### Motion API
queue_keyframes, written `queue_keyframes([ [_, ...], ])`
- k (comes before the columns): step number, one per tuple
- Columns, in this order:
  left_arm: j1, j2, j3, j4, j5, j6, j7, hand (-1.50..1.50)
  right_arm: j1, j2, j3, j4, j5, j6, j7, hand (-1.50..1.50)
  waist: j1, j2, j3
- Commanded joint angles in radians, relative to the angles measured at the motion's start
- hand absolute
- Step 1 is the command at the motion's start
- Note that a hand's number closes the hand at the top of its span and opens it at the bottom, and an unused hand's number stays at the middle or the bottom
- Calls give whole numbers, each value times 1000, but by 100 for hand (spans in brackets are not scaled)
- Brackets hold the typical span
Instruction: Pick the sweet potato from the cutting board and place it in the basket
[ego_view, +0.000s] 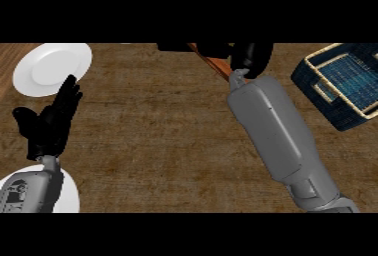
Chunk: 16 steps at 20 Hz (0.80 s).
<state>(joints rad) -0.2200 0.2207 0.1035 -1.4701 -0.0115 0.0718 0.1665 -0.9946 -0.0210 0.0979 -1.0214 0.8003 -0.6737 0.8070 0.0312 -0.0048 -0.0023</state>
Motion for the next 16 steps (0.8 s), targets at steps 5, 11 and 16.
queue_keyframes([
  [5, 10, 6, 22, 3, 17, -13, -9, 0, -203, -80, -166, 189, 49, -119, 35, 150, -4, 12, 2],
  [11, 31, -7, 4, -12, -7, -2, -25, 0, -366, -230, -255, 355, 54, -33, 38, 150, 0, 12, 2],
  [16, -9, -8, 13, 55, -20, 4, -50, 0, -422, -299, -292, 499, 50, -38, -35, 150, -3, 17, 2],
])
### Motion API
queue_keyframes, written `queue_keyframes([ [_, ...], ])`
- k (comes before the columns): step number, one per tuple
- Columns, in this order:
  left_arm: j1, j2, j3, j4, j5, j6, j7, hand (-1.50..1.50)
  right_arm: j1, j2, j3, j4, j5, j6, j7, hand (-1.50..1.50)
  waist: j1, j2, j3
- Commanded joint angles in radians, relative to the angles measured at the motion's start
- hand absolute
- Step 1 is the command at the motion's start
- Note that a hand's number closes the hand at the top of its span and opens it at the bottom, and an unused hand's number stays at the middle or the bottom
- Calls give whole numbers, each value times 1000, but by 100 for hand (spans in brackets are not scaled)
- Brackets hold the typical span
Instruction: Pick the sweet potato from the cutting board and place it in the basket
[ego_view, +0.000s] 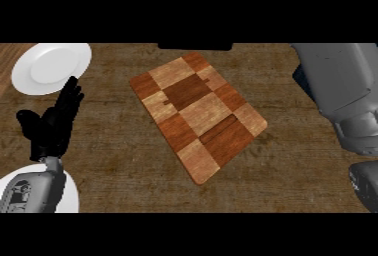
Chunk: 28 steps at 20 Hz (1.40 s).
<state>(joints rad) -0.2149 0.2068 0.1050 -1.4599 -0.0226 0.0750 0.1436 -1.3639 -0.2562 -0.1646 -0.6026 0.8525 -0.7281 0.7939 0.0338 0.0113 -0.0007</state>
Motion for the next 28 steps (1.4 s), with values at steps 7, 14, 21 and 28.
queue_keyframes([
  [7, 1, -1, -3, -7, -8, -5, -6, 0, -79, -125, -53, 246, 3, 45, -83, 150, 7, 5, 0],
  [14, -19, 12, 1, -39, -5, -7, 46, 0, -33, -212, -102, 336, -26, 75, -147, 150, 12, 6, 1],
  [21, 6, -32, -20, -7, -24, 11, -4, 0, 7, -283, -125, 393, -32, 85, -189, 150, 13, 12, 1],
  [28, -11, -11, -1, -37, -15, 5, 27, 0, 31, -314, -212, 364, -132, 131, -286, 150, 6, 5, 2],
])
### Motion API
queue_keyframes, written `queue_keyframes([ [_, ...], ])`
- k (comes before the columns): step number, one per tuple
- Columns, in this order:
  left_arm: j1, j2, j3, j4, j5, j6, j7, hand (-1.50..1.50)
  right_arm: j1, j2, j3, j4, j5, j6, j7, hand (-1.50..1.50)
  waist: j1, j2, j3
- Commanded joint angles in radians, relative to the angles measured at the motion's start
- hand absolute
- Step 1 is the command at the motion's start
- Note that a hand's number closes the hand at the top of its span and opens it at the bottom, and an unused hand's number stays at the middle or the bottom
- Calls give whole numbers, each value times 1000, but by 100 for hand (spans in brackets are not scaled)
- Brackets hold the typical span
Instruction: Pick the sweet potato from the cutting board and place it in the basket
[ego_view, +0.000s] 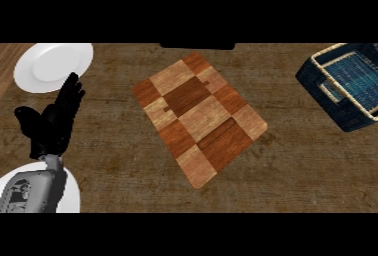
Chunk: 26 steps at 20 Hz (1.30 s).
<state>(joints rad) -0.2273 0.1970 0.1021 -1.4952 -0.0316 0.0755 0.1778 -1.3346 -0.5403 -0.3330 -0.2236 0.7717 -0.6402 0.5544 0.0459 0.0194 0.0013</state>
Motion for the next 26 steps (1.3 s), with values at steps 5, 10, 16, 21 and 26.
queue_keyframes([
  [5, 5, 13, 11, -4, 7, -14, 1, 0, 104, -81, 200, 84, 203, 120, -111, 150, -3, 1, -11],
  [10, -18, -6, -7, -7, -7, 3, 14, 0, 62, -128, 320, 80, 329, 173, -141, 150, 6, 0, -2],
  [16, -26, 13, 18, 60, 0, -20, -42, 0, -15, -127, 356, 96, 382, 233, -84, 150, 8, 3, -1],
  [21, -63, 15, 19, 57, 3, -19, -16, 0, -15, -130, 337, 120, 374, 220, -56, 150, 18, 10, 0],
  [26, -43, 17, 22, 33, 9, -23, 6, 0, -6, -154, 323, 178, 357, 386, -68, 150, 14, 4, 0],
])
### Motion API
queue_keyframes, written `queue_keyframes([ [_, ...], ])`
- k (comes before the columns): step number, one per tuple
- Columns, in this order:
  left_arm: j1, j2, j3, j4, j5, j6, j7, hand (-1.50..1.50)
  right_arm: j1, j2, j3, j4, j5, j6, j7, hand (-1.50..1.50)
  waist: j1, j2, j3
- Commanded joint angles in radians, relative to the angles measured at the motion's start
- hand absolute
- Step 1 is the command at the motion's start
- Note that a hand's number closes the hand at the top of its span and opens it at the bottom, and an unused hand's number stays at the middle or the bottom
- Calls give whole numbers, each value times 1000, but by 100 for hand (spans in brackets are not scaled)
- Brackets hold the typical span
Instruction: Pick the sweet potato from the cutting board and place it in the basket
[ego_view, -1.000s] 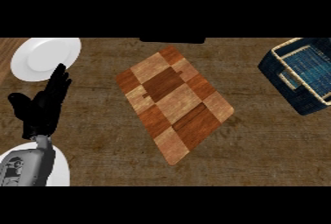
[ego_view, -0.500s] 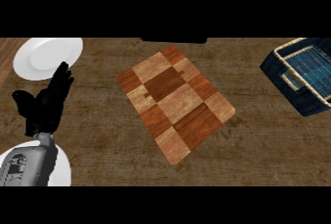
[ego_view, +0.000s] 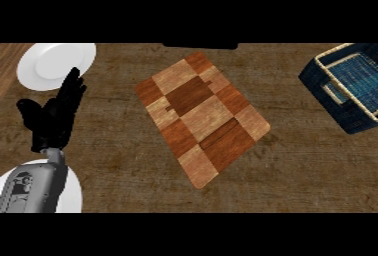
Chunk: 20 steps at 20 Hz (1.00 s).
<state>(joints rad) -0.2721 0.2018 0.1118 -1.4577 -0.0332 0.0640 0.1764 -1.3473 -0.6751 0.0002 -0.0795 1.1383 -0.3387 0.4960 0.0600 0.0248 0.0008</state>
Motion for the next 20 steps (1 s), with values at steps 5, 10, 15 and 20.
queue_keyframes([
  [5, 20, -14, 5, 33, -2, 2, -47, 0, 24, -8, -28, 32, -29, 132, -11, 150, -2, 1, 1],
  [10, -35, -7, 7, 40, 2, 2, -3, 0, 27, -24, -21, 18, -22, 145, -16, 150, 5, 5, 1],
  [15, -3, -9, -4, 25, 8, -21, -19, 0, 71, -43, -22, 16, -20, 112, -32, 150, 15, 8, 2],
  [20, 8, -1, 3, -16, 19, -26, 4, 0, 116, -32, -17, 15, -13, 92, -15, 150, 12, 3, 2],
])
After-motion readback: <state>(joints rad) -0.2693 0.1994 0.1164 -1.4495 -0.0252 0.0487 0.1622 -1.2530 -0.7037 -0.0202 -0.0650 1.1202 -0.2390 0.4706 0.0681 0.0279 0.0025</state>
